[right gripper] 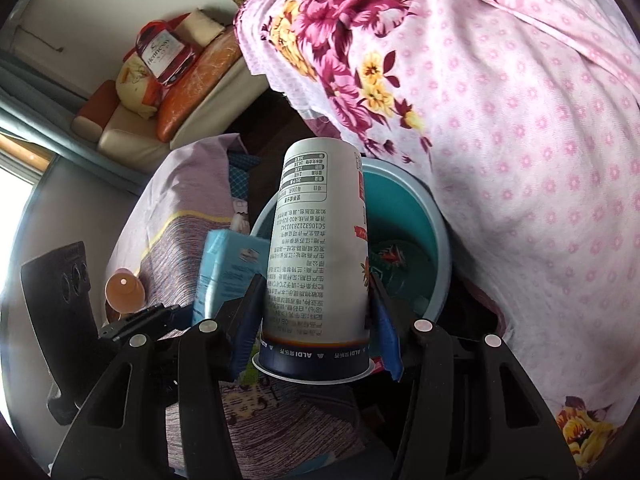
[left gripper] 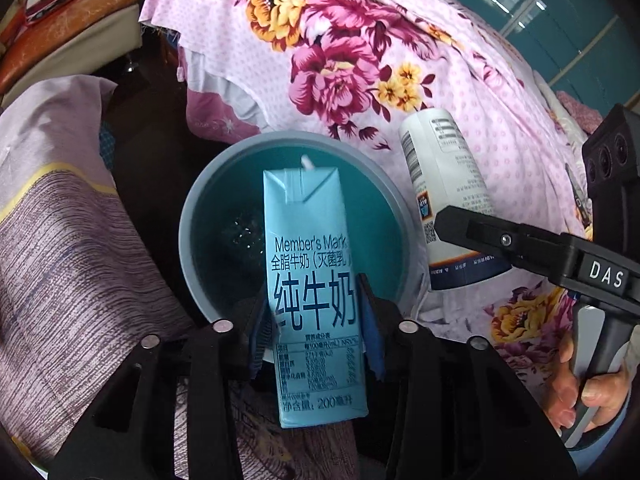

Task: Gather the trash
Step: 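Carry carton and white cup to the teal bin and release both inside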

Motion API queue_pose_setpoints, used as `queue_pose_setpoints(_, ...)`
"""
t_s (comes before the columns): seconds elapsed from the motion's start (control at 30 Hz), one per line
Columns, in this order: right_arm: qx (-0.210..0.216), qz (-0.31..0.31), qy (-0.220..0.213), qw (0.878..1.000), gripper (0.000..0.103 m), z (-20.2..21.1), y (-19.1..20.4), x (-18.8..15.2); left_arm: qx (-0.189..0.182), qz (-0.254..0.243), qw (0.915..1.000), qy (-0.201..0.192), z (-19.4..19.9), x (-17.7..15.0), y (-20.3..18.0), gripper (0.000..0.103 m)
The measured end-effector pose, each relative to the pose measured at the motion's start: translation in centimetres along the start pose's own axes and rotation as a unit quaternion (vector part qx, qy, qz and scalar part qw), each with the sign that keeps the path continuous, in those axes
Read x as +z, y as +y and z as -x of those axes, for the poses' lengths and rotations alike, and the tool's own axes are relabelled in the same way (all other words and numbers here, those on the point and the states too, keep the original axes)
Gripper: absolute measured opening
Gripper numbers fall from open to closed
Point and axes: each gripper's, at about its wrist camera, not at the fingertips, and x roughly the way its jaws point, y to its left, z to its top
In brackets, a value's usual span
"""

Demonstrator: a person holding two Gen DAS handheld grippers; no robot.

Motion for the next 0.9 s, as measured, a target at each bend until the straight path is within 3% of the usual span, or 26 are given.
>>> queue_pose_setpoints(0.1,-0.003,0.001,0.0,1.0,0.049,0.0,0.0,0.0,0.018,-0.004,0.9998,-0.012,0.2,-0.1,-0.2,0.067)
queue_pose_setpoints(0.5,-0.019,0.008,0.01,1.0,0.05,-1.3,1.2,0.5,0.025,0.047,0.9982,-0.027,2.1,-1.7,3.1,0.068)
queue_pose_setpoints(0.53,-0.02,0.005,0.01,1.0,0.051,-1.4,1.3,0.5,0.027,0.05,0.9979,-0.03,2.4,-1.9,3.3,0.075)
queue_pose_setpoints(0.6,-0.027,0.003,0.007,1.0,0.068,-1.4,1.4,0.6,0.032,0.054,0.9973,-0.039,3.0,-2.1,3.6,0.088)
queue_pose_setpoints(0.9,-0.038,-0.003,0.024,0.999,0.083,-1.7,2.7,0.3,0.039,0.075,0.995,-0.053,5.5,-3.6,5.4,0.09)
